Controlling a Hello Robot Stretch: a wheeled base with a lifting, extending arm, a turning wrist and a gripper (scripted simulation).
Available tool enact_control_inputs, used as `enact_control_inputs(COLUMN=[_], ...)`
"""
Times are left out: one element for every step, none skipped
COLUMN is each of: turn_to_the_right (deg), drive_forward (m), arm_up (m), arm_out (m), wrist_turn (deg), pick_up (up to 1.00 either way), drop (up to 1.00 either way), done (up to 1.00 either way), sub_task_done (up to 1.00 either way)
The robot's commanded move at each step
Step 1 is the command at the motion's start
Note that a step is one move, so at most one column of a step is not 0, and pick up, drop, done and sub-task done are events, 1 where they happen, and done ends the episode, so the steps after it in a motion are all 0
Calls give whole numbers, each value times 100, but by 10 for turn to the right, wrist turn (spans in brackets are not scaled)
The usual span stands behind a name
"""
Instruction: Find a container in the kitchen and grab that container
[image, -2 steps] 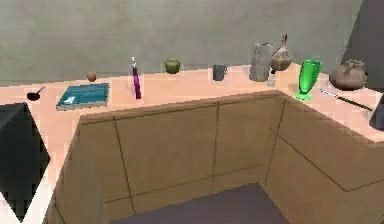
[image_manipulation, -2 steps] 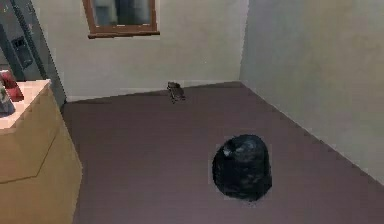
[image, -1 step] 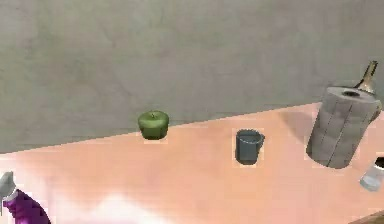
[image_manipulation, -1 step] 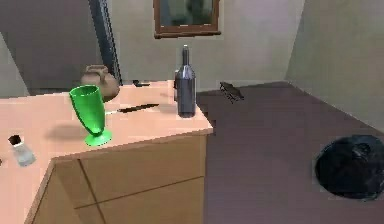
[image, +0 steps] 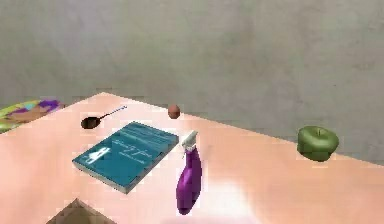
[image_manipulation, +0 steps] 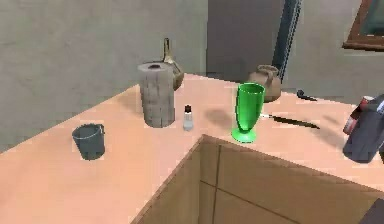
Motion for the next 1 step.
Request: enact_control_inputs(turn_to_the_right=[-450], drive_forward=[0], arm_up=[0], arm_out=[0], wrist_turn=[0], pick_up=[0], drop=[0], done=[0], sub_task_done=[0])
